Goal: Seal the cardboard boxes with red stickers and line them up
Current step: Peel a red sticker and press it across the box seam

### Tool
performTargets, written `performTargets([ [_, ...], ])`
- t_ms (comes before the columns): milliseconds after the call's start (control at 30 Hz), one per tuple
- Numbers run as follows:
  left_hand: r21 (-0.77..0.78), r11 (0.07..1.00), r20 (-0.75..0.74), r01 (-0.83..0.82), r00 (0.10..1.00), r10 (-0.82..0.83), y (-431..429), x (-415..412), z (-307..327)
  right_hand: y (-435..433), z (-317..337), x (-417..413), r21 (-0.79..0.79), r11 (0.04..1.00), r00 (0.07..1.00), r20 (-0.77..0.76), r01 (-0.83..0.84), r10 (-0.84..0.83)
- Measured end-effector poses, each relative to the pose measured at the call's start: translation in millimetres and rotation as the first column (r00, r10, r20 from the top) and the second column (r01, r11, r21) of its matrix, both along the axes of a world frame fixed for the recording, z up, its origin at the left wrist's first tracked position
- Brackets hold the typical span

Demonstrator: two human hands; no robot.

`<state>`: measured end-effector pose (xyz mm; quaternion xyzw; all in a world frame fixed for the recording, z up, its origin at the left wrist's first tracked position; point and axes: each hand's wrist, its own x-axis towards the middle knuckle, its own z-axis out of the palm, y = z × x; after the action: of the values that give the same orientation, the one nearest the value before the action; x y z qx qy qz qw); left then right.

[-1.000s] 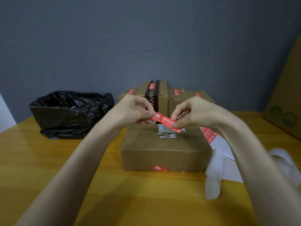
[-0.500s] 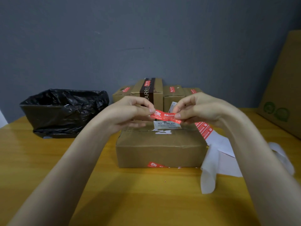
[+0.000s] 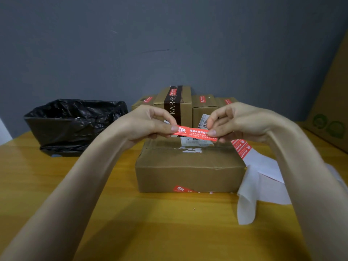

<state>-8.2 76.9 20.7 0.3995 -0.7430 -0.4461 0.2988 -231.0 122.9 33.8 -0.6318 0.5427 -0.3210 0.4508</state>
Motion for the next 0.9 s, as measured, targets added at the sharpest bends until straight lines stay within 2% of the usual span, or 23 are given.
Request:
performTargets([
  [267, -0.040, 0.999, 0.044, -0.028, 0.999, 0.030, -1.7, -0.8, -2.0, 0.4, -0.5, 2.5, -0.050, 0.998, 0.995, -0.092, 0.045, -0.050],
  [467, -0.137, 0.984, 0.188, -0.111, 0.973, 0.136, -3.5, -7.6, -7.5, -6.9, -8.9, 11.5, -0.109, 0.984, 0.951, -0.260, 0.143, -0.167],
  [600, -0.169, 0.976, 0.282, -0.136, 0.943, 0.180, -8.3, -8.2, -13.2, -8.8, -16.3, 16.7, -0.067, 0.986, 0.939, -0.299, 0.155, -0.168],
  [900, -0.138, 0.984, 0.277, -0.110, 0.950, 0.144, -8.1, -8.3, -14.2, -11.9, -20.5, 19.8, -0.053, 0.985, 0.932, -0.319, 0.165, -0.174],
])
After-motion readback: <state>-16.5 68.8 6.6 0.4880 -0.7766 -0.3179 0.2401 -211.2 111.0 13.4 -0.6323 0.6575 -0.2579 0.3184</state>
